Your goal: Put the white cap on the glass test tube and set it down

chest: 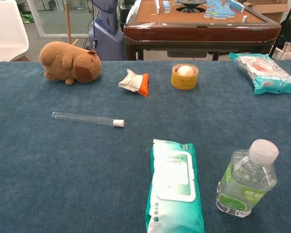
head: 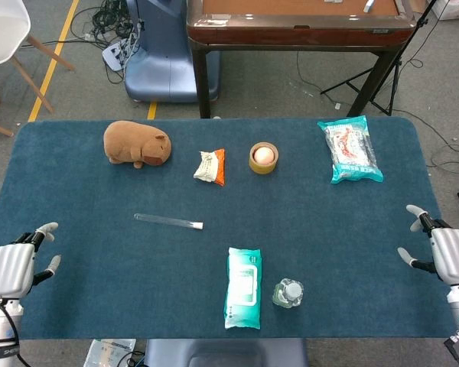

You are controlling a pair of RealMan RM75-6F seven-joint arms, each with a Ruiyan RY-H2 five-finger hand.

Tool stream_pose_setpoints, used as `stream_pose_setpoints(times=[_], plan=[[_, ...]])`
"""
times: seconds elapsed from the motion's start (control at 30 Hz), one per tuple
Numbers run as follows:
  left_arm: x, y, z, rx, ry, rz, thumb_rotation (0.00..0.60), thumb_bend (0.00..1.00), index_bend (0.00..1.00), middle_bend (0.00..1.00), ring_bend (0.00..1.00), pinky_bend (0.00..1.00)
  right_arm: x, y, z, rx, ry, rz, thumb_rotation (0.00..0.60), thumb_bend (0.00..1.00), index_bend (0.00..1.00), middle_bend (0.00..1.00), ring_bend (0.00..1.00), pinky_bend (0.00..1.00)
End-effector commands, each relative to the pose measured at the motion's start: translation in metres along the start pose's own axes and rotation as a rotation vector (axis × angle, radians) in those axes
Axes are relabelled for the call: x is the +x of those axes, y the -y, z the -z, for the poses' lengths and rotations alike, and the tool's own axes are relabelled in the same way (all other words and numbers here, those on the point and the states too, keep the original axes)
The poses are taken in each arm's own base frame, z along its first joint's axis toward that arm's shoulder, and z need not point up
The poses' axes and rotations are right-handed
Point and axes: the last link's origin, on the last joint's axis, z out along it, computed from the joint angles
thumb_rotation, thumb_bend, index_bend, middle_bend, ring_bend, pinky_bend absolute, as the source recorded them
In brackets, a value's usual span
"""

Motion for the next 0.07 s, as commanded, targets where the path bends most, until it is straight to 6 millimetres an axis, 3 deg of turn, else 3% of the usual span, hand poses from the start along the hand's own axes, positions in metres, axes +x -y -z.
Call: stream_pose_setpoints(times=[0.03, 0.07], plan=[[-0.0006, -0.0023, 0.0077, -0.003, -0.008, 0.002, 0.600, 0.27, 0.28, 0.42, 0.40, 0.56, -0.0027, 0.0000, 0.0020, 0.005, 0.003, -0.010, 0.600, 0.21, 0.19, 0.43, 0.40, 0.66], [-0.0005, -0.0024, 0.0086, -0.003, -0.011, 0.000, 0.600, 0.27, 0.28, 0.42, 0.40, 0.56, -0.0030, 0.0003, 0.0022, 0.008, 0.003, -0.011, 0.600, 0.21, 0.19, 0.43, 0.40, 0.66]])
